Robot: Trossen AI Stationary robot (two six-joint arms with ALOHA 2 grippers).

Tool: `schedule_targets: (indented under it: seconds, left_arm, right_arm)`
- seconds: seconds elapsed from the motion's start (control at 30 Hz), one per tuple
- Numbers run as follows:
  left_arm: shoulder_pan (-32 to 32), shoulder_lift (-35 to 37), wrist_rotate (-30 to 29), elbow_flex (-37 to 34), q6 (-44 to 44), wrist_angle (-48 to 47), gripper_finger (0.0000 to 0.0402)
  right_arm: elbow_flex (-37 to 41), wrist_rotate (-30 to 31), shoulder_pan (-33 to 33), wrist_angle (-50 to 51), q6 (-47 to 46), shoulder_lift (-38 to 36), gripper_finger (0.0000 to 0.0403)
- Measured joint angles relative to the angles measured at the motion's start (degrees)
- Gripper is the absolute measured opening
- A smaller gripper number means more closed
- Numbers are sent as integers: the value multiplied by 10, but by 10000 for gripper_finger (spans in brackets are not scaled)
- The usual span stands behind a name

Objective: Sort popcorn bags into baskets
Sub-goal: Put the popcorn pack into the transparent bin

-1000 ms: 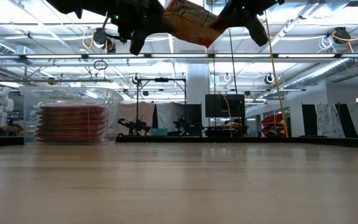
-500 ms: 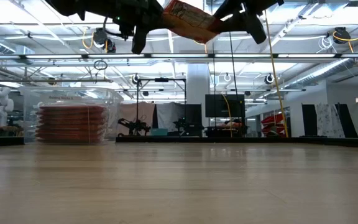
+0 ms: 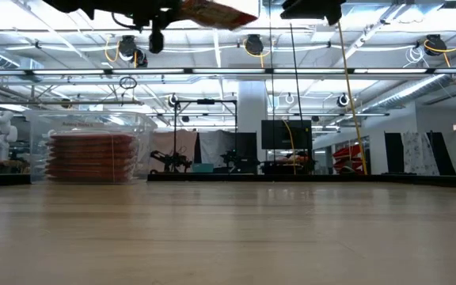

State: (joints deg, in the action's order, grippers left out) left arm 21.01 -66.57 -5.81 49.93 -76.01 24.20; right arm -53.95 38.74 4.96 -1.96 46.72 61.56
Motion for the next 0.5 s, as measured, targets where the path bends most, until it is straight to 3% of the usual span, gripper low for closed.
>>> schedule_targets:
  seconds: [0.33,0.5]
  left_arm:
    - [149,93,179,0,74,-105,27]
    - [216,122,278,0,93,-132,29]
  right_arm:
    - [0,0,-5,5,-136,-13,190]
    - [0,2,-4,5,-271,-13,167]
